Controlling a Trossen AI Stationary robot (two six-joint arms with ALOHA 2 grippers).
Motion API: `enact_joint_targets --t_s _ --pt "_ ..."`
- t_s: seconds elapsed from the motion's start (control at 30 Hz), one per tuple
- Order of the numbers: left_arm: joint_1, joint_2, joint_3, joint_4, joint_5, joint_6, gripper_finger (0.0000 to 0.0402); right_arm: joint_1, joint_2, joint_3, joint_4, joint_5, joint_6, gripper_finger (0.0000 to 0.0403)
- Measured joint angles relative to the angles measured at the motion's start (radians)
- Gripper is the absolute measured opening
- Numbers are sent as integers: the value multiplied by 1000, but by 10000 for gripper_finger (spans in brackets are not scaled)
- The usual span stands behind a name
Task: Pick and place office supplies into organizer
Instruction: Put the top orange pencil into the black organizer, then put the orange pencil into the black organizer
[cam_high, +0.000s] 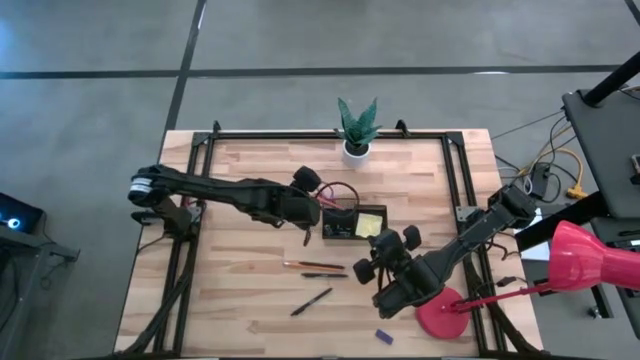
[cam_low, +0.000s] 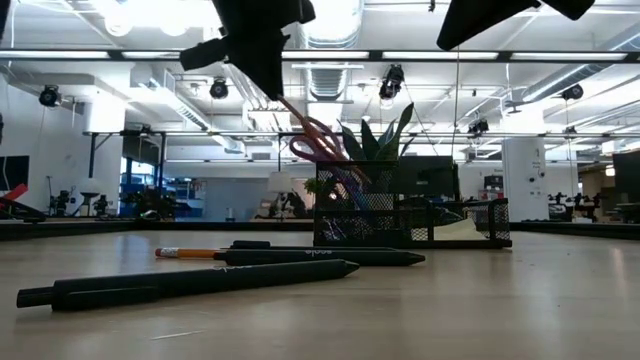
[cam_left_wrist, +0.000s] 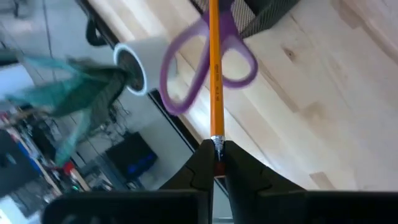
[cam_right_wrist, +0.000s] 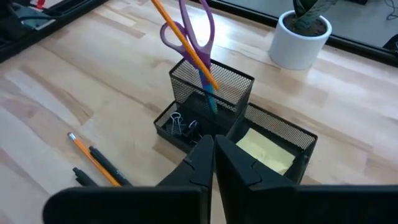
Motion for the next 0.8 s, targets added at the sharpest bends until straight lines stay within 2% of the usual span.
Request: enact_joint_targets --t_s 0.2,0.57,0.7,0.8 --pt "-3 38 16 -2 -4 74 19 0 0 -1 1 0 -7 9" --pt "-26 44 23 98 -21 80 84 0 0 -26 4 -1 -8 9" --pt "-28 19 25 77 -44 -99 107 0 0 -36 8 -8 -4 9" --pt "-36 -15 21 -26 17 -388 117 0 0 -45 34 -84 -70 9"
